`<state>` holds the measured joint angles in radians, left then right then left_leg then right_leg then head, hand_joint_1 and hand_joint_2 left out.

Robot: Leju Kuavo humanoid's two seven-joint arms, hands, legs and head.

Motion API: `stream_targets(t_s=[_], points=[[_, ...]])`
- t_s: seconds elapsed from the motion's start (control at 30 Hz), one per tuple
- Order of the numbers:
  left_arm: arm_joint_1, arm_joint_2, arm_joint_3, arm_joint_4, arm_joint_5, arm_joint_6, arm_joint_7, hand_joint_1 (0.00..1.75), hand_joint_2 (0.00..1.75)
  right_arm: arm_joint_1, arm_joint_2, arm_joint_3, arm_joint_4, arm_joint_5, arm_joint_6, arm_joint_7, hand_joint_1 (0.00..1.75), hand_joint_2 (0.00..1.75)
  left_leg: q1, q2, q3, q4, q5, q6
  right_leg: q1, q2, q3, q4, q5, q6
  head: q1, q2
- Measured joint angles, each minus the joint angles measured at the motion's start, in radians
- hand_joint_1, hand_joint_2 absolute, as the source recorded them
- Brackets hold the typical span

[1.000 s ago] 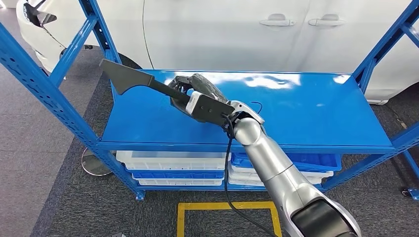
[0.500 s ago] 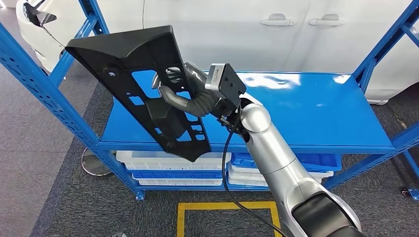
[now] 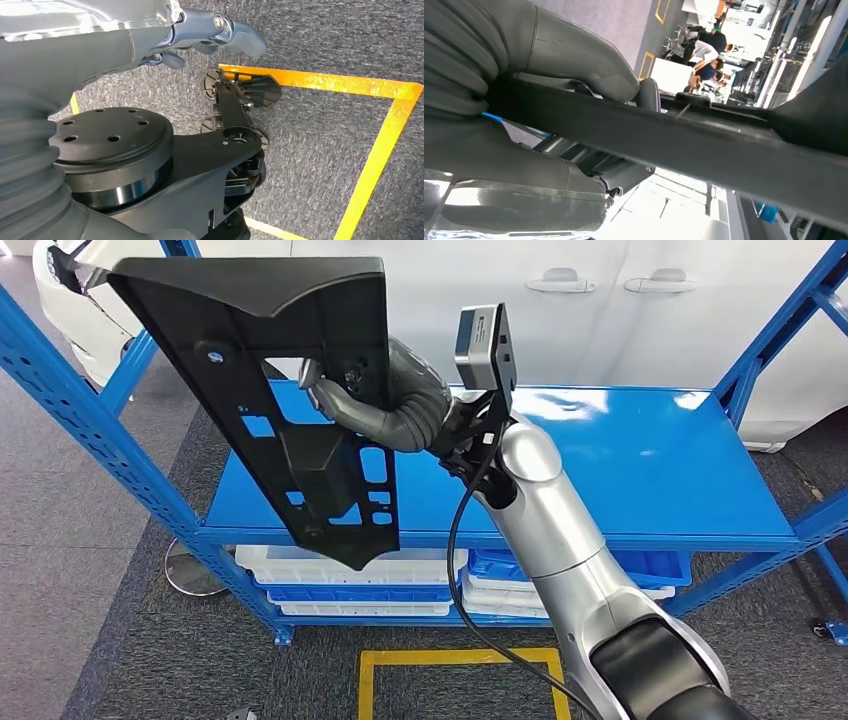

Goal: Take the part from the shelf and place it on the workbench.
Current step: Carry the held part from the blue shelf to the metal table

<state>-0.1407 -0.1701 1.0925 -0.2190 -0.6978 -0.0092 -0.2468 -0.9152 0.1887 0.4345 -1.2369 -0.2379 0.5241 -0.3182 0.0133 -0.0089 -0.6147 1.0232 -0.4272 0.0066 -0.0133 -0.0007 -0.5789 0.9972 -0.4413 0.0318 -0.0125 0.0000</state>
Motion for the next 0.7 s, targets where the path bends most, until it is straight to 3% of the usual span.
stream_targets(t_s=[0.3, 0.7], points=[[0.0, 0.0, 0.0, 0.0, 0.002, 0.0, 0.0, 0.0, 1.75, -0.003, 0.002, 0.0, -0.005, -0.016, 0.0, 0.002, 1.75, 1.75, 0.0, 0.0, 0.0, 0.0, 0.0, 0.0, 0.0, 0.0, 0.0, 0.0, 0.0, 0.0, 0.0, 0.0], [-0.001, 0.0, 0.0, 0.0, 0.011, -0.001, 0.0, 0.0, 1.75, -0.003, 0.002, 0.009, -0.024, -0.147, 0.033, 0.037, 1.75, 1.75, 0.0, 0.0, 0.0, 0.0, 0.0, 0.0, 0.0, 0.0, 0.0, 0.0, 0.0, 0.0, 0.0, 0.0]])
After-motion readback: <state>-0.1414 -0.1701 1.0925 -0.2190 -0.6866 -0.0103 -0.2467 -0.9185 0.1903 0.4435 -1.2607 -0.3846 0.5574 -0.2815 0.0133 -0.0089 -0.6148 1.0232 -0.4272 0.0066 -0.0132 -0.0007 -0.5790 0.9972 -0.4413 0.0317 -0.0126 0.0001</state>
